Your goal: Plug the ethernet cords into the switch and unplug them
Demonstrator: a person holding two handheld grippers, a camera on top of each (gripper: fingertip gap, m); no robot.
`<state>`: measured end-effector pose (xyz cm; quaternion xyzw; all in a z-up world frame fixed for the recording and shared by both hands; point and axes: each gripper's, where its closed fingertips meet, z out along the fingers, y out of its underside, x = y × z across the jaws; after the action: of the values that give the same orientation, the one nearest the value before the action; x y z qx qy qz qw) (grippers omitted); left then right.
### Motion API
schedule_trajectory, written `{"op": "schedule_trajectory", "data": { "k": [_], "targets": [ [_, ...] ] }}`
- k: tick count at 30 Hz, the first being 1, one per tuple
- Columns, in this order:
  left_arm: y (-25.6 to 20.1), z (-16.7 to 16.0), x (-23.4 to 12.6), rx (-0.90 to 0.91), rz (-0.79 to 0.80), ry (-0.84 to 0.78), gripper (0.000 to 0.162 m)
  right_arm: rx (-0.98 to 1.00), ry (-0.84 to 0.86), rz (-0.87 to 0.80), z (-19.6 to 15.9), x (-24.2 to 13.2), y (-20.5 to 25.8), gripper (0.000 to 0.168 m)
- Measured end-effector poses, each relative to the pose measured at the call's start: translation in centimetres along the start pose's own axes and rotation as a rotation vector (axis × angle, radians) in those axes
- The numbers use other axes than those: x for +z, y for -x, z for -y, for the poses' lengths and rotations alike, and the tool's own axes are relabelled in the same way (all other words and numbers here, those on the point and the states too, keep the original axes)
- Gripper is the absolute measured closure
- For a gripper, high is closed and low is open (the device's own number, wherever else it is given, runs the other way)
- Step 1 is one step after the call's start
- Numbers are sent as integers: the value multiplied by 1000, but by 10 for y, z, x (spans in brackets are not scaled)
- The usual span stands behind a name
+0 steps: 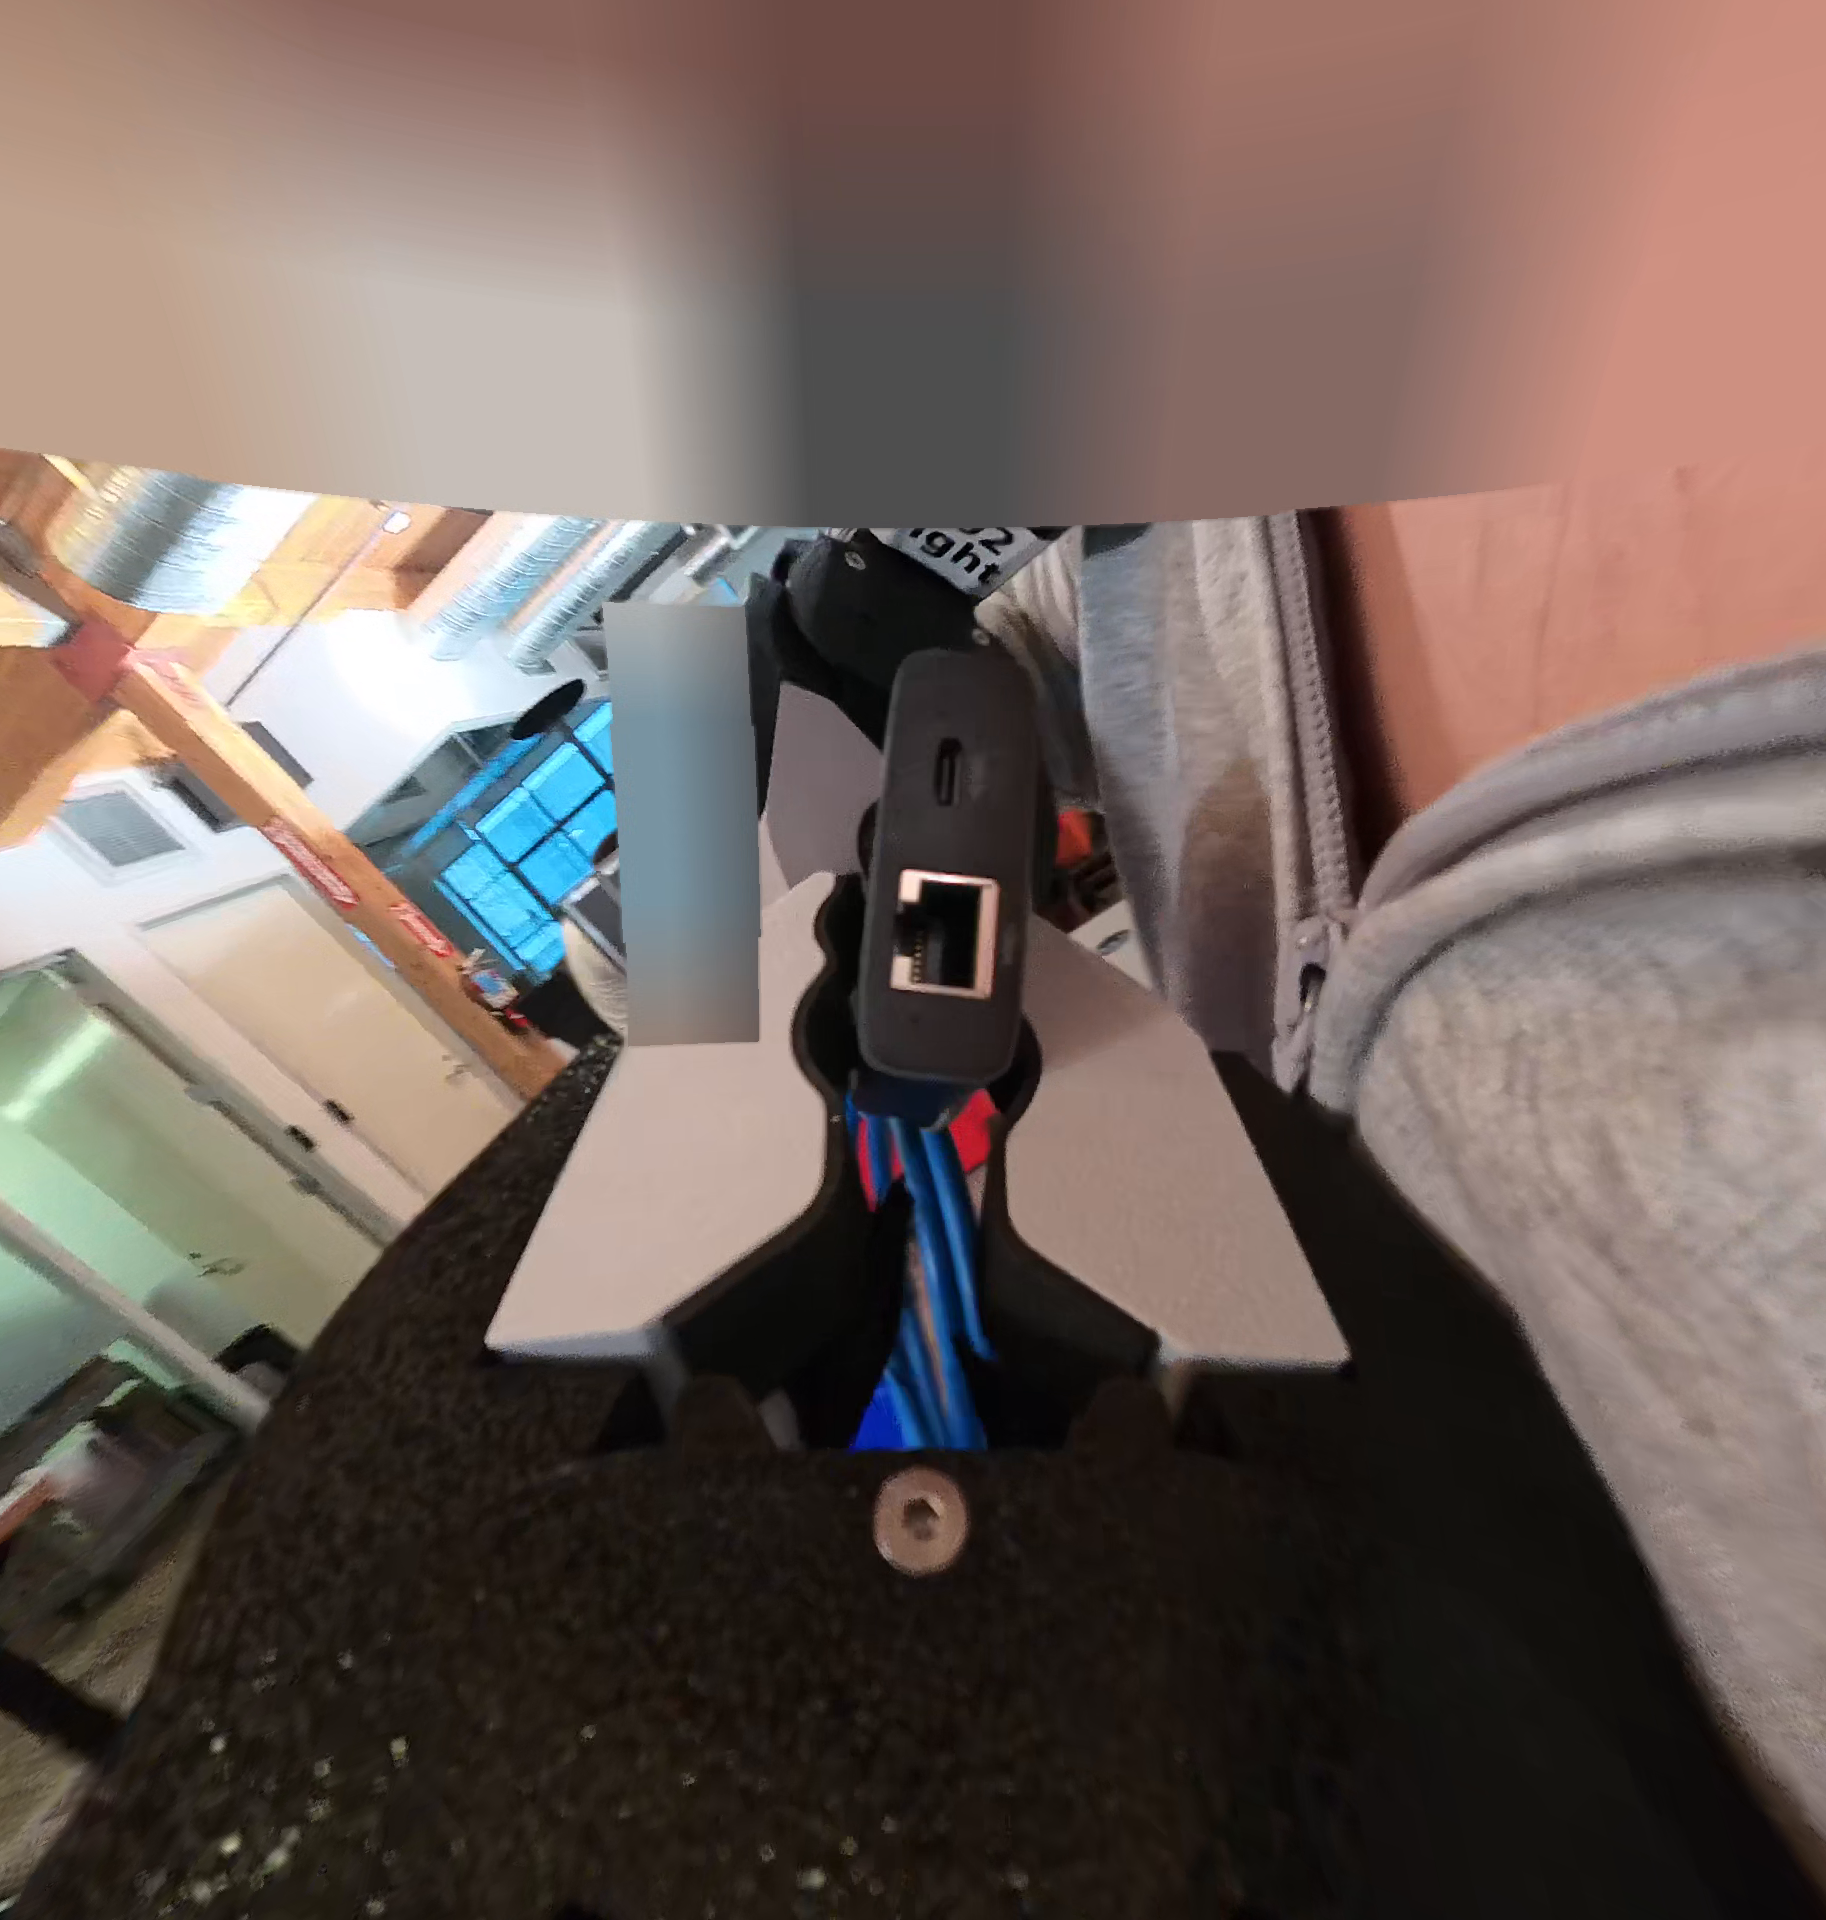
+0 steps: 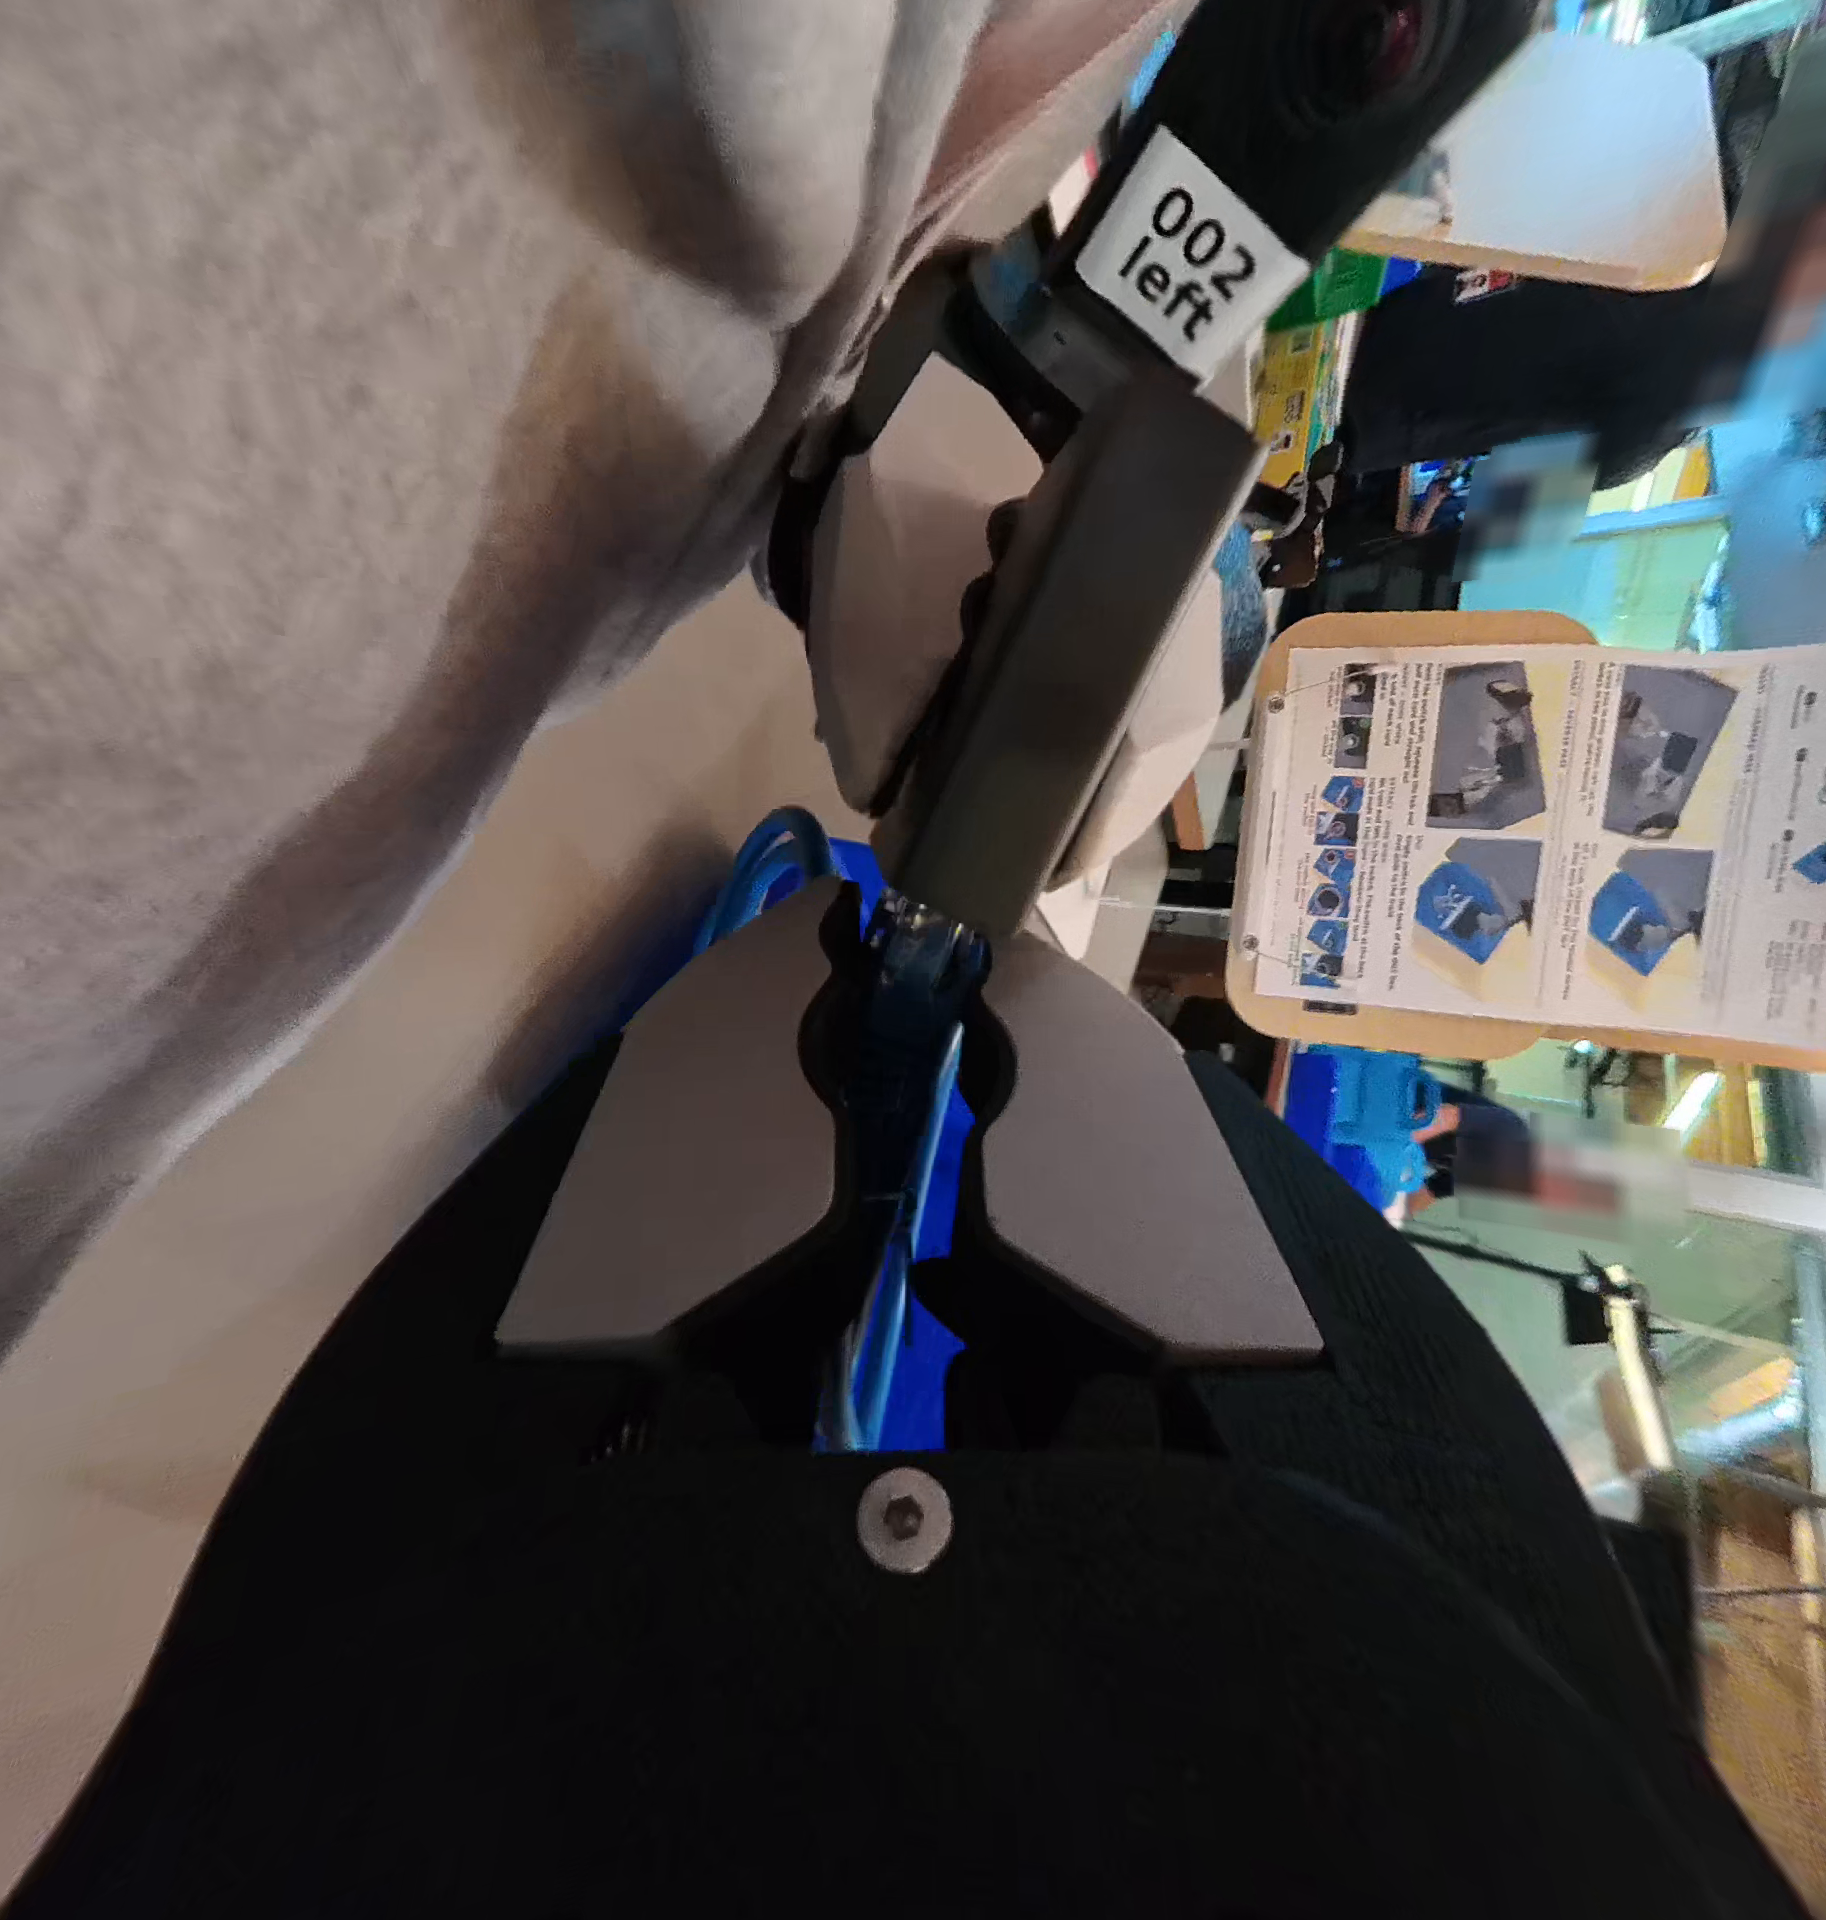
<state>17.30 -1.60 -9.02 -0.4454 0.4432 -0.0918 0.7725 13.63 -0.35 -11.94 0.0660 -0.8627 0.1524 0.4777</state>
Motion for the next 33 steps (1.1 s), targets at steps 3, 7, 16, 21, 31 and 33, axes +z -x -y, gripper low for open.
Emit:
{"op": "schedule_trajectory", "data": {
  "k": [3,7,16,21,31,33],
  "targets": [
    [10,-1,-3,20,70,20,141,151,1,-28,-2,2,-6,147],
    [17,-3,-8,32,127,43,141,251,73,-120,-15,-5,-18,131],
    [15,-8,-7,55,131,69,141,352,35,-141,-10,-11,-10,153],
    [10,-4,-4,53,100,55,141,224,21,-141,-4,-15,-8,154],
    [-14,5,-7,-323,-199,-115,141,-108,-32,138,22,-24,16,153],
    [-17,3,-9,-339,-211,-123,141,-101,-38,149,22,-23,17,153]
  ]
}}
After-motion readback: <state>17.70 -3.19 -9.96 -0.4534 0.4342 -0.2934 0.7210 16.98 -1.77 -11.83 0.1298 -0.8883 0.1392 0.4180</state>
